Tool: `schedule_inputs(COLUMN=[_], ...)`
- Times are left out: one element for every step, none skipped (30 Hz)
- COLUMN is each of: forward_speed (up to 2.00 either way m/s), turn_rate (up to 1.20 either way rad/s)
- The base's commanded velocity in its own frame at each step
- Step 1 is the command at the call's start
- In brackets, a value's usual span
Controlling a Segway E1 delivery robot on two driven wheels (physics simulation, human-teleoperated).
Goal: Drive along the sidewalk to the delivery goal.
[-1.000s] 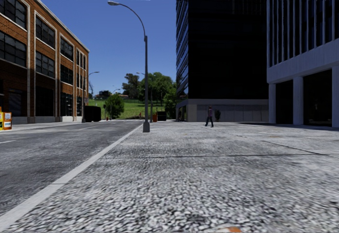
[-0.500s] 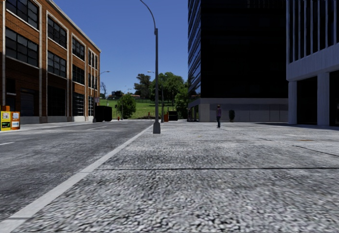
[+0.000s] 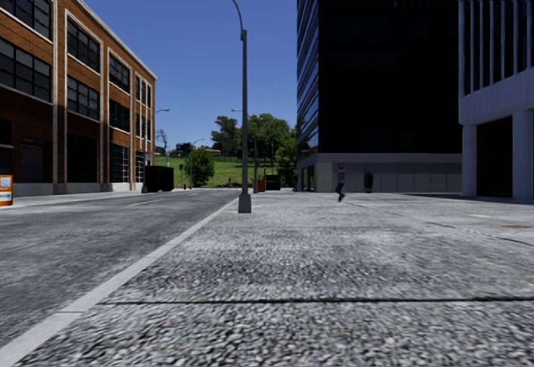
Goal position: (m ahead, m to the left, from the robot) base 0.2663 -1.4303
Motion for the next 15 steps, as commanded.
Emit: schedule_inputs(forward_speed=[1.67, 1.67, 1.67, 1.67, 1.64, 1.58, 1.52, 1.52, 1.42, 1.31, 1.16, 0.99, 0.8, 0.8, 0.67], turn_rate=[0.0, 0.0, 0.0, 0.0, 0.0, 0.0, 0.0, 0.0, 0.0, 0.0, -0.25, -0.47, -0.95, -0.95, -1.2])
